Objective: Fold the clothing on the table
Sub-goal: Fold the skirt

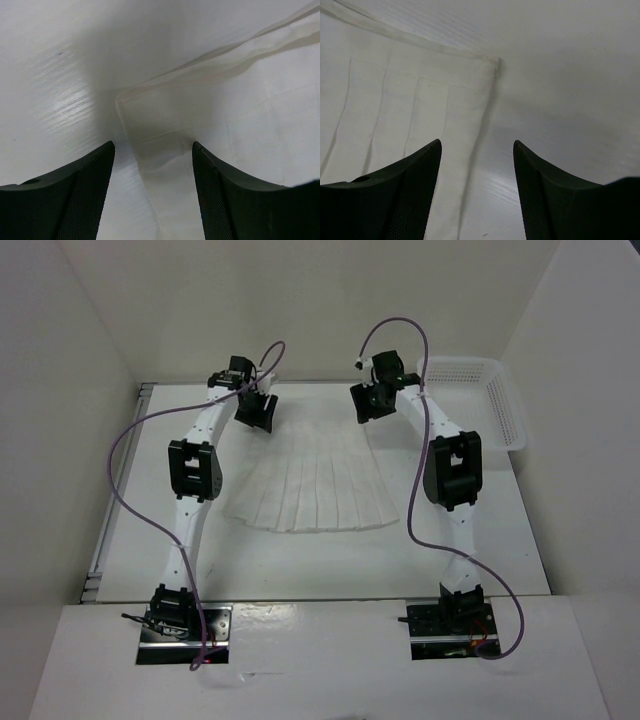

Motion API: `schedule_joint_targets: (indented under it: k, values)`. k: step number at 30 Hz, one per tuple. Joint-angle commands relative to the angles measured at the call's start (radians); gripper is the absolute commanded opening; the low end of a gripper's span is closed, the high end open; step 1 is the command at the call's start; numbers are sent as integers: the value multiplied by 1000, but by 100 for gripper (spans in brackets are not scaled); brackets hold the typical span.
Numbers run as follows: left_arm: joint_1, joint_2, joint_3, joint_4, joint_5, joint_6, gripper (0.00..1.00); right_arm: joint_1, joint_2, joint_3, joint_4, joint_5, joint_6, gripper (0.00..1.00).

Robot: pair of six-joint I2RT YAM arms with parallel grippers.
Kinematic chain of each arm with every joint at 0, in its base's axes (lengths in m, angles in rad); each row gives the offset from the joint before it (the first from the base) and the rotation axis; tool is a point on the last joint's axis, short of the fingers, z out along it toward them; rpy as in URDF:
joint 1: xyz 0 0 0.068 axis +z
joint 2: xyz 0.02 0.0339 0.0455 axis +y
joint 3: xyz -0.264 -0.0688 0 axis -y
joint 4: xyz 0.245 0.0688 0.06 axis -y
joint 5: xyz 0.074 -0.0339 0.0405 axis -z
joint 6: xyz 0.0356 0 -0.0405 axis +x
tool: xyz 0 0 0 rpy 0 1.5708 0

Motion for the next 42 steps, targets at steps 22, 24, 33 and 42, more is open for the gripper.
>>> schedule_joint_targets:
  k: [22,24,33,42]
  values:
    - [-18,60,89,-44,1,40,61,8,173,222,-40,-6,-9,65]
    - [-18,60,89,-53,1,40,61,8,186,236,-40,-6,-9,65]
    - [-18,69,108,-62,1,40,60,8,226,267,-49,-17,-19,65]
    - [-18,79,129,-62,-29,40,60,8,258,296,-59,-17,-28,65]
